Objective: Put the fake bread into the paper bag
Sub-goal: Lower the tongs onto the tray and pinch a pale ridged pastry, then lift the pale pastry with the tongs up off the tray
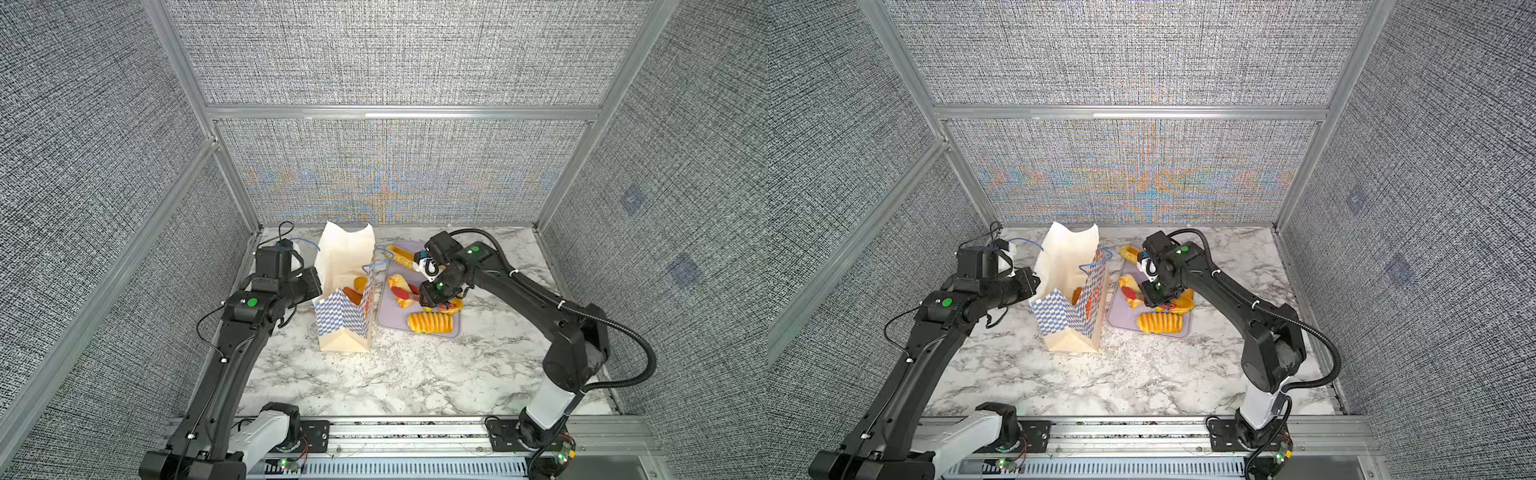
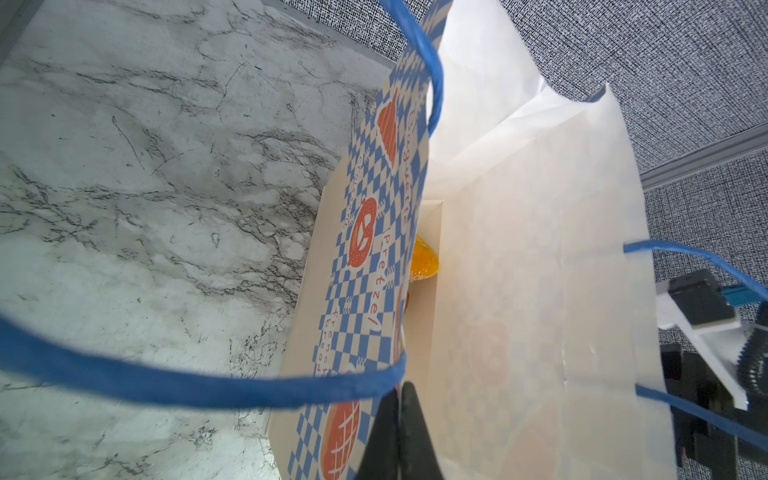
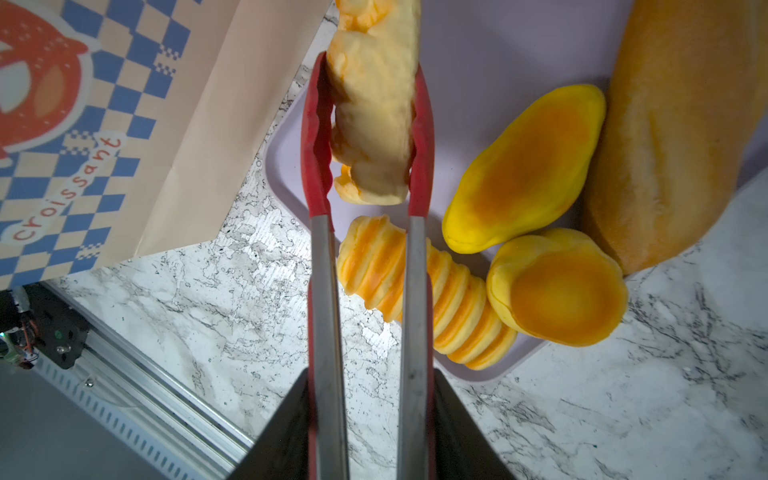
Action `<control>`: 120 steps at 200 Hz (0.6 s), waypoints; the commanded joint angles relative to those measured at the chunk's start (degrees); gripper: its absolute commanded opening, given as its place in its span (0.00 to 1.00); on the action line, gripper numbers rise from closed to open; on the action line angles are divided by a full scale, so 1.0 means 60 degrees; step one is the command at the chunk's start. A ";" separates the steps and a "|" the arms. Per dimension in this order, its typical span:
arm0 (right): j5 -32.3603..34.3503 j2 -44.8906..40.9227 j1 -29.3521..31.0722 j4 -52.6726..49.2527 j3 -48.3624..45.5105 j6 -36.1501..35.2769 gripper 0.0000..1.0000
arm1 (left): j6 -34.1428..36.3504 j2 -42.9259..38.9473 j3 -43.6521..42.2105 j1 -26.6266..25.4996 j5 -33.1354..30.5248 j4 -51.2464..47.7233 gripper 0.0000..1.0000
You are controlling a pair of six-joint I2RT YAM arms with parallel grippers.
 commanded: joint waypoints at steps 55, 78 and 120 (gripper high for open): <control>-0.0854 -0.0801 -0.0840 0.1057 -0.0489 0.0781 0.42 | 0.0023 -0.0039 0.0084 0.0007 -0.0012 0.0004 0.00; -0.1057 -0.1105 -0.1177 0.1335 -0.0687 0.1008 0.41 | 0.0009 -0.0029 0.0075 0.0009 -0.0016 0.0019 0.00; -0.1641 -0.1657 -0.1752 0.1903 -0.1018 0.1458 0.41 | -0.0007 -0.0025 0.0068 0.0008 -0.0012 0.0033 0.00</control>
